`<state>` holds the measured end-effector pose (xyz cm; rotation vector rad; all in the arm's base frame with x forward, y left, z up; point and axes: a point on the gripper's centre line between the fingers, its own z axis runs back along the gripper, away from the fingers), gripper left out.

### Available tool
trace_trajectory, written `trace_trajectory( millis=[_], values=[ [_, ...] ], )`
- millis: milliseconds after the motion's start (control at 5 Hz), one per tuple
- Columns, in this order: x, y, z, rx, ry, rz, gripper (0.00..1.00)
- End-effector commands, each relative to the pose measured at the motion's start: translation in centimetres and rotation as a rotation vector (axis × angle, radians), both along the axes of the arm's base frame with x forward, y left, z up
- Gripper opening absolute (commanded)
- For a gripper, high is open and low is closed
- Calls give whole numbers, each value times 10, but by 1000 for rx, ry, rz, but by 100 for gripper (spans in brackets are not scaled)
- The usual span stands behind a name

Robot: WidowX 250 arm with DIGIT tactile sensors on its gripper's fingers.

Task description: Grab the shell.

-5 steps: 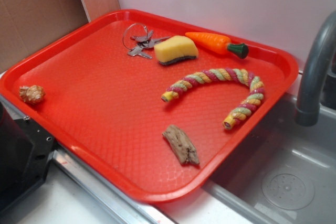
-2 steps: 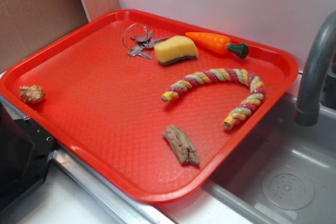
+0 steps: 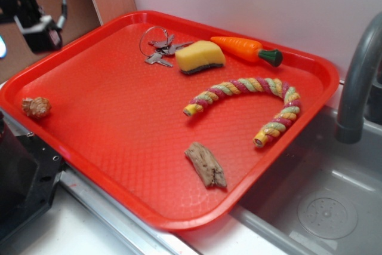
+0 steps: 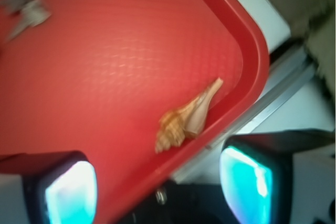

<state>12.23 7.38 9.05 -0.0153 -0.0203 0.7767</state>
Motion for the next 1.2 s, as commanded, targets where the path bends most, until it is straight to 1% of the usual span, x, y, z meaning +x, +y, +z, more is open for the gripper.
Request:
trace_trajectory(
  millis=[0, 400, 600, 800, 1000],
  values=[
    [-2, 15, -46, 1, 29, 103, 100],
    [3, -4, -60, -47, 89, 47, 100],
    [10, -15, -62, -79, 78, -10, 100],
    [14, -27, -70, -78, 75, -164, 0],
    [11, -34, -74, -89, 71, -210, 0]
  ],
)
